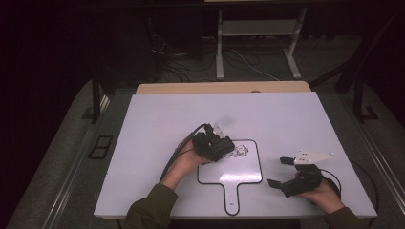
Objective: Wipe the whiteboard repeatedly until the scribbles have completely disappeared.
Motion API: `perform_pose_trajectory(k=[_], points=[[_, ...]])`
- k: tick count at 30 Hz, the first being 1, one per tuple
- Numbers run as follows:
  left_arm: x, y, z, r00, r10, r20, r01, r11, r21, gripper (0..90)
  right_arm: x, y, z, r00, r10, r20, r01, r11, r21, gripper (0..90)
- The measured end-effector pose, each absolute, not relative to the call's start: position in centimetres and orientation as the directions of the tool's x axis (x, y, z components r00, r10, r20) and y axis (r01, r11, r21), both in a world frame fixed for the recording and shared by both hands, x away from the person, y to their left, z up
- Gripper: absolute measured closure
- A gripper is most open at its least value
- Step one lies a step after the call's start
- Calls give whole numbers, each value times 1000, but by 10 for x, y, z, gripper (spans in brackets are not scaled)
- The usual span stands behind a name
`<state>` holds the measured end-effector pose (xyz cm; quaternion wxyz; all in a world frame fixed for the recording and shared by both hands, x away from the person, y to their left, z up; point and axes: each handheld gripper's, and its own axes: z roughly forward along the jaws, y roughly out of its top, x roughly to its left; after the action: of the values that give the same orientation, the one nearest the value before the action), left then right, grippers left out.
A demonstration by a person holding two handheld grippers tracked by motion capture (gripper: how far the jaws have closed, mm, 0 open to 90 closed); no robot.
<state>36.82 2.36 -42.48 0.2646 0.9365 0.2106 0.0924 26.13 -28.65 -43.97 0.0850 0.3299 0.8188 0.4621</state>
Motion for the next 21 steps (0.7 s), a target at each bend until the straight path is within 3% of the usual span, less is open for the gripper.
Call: perform_pose_trajectory(k=[6, 21], points=[[364, 15, -425, 906, 420, 52, 328, -775, 540, 392, 261, -287, -440, -768, 620, 163, 461, 357, 812, 0], [381, 35, -425, 867, 494, 55, 390, -745, 541, 392, 261, -286, -440, -768, 620, 159, 460, 361, 811, 0]])
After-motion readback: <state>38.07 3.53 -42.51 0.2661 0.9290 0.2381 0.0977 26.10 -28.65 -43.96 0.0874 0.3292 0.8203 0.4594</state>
